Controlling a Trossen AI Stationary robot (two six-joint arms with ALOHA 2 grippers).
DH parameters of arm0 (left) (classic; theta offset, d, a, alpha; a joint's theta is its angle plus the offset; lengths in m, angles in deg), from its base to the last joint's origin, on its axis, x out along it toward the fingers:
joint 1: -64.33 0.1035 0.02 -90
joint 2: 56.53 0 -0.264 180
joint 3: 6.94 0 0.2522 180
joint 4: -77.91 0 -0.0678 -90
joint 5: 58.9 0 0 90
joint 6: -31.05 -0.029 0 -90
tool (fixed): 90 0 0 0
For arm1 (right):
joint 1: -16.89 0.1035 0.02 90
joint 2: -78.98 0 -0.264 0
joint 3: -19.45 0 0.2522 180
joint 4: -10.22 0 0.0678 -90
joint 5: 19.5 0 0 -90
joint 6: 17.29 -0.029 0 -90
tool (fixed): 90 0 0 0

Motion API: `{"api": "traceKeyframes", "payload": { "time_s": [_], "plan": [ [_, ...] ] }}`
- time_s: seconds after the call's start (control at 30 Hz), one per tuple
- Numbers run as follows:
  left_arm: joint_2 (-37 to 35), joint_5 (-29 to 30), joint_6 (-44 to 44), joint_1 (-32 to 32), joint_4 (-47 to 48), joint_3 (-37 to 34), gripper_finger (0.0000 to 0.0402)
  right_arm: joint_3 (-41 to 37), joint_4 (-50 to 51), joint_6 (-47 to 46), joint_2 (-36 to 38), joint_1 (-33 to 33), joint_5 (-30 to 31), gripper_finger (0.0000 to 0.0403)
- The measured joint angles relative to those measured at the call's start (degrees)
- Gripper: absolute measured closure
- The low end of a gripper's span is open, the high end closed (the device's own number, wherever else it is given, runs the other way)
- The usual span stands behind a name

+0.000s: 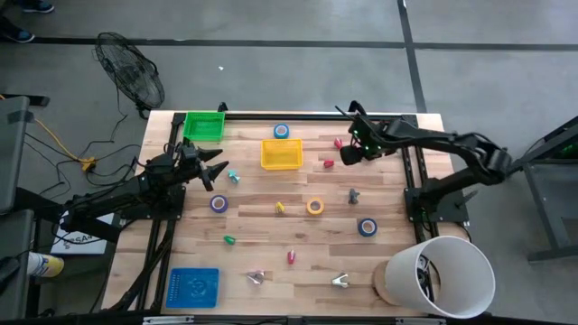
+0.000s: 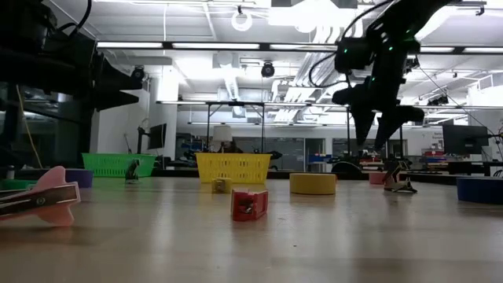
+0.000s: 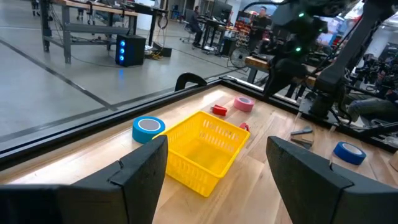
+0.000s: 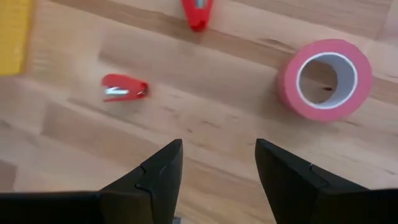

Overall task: Pick and place Stapler, Stapler remover, tape
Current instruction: Put the pink tape into the yellow bin

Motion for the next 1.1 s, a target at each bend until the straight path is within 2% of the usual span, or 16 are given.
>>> {"api": "traceKeyframes", "payload": {
  "time_s": [0.13, 0.5, 0.8, 1.1],
  "plan": [
    [0.00, -0.02, 0.00, 0.02, -0.02, 0.00, 0.0133, 1.00, 0.11, 0.02, -3.34, -1.46, 2.00, 0.0210],
    [0.01, 0.00, -0.01, 0.01, -0.01, 0.01, 0.0133, 1.19, -1.02, 0.35, -9.18, -2.90, 13.02, 0.0210],
    [0.00, -0.01, 0.00, 0.00, 0.00, 0.00, 0.0133, 1.19, -4.26, 0.59, -13.87, -3.74, 12.39, 0.0210],
    [0.02, -0.01, 0.00, 0.02, 0.00, 0.00, 0.0133, 1.19, -4.68, 0.59, -15.17, -4.32, 11.23, 0.0213]
  ]
}}
